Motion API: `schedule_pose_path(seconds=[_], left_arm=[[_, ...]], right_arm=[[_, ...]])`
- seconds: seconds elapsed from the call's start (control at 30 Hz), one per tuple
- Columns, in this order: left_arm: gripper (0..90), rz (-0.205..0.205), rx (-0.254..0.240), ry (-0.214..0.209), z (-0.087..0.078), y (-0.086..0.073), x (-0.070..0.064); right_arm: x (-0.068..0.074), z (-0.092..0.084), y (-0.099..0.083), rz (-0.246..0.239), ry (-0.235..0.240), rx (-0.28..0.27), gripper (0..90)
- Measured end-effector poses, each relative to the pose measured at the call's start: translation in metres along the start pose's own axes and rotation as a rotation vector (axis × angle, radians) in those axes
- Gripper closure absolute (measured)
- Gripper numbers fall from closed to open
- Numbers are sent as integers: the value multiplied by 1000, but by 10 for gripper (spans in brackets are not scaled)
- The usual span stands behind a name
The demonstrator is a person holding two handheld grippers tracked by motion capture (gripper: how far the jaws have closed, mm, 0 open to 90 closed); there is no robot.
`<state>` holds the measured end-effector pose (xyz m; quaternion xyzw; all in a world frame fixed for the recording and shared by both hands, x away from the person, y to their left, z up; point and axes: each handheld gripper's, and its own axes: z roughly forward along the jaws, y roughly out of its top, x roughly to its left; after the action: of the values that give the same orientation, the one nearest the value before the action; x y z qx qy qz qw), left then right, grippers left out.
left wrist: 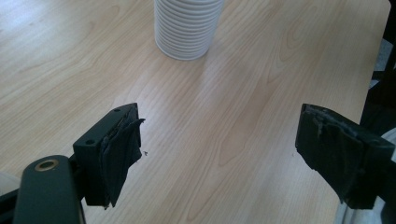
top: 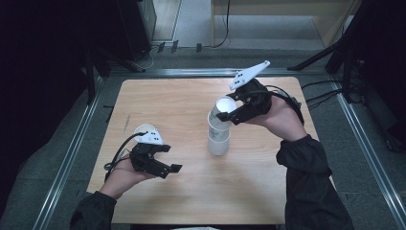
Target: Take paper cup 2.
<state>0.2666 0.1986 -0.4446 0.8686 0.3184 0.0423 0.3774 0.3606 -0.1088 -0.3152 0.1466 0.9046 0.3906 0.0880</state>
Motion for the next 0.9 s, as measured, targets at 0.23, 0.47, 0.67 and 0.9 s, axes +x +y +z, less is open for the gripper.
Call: schedule_pose_path(seconds=[0.23, 0.47, 0.67, 0.9], left_arm=[[143, 14, -16, -17, 3, 7, 0], [122, 44, -8, -50, 13, 16, 1], [125, 81, -10, -81, 21, 26, 0], [126, 123, -2, -96, 36, 36, -1]], right_arm=[[13, -16, -2, -19, 13, -3, 340], [24, -23, -12, -7, 26, 6, 341], [32, -23, -26, 0, 30, 32, 342], [39, -19, -47, 31, 45, 26, 342]])
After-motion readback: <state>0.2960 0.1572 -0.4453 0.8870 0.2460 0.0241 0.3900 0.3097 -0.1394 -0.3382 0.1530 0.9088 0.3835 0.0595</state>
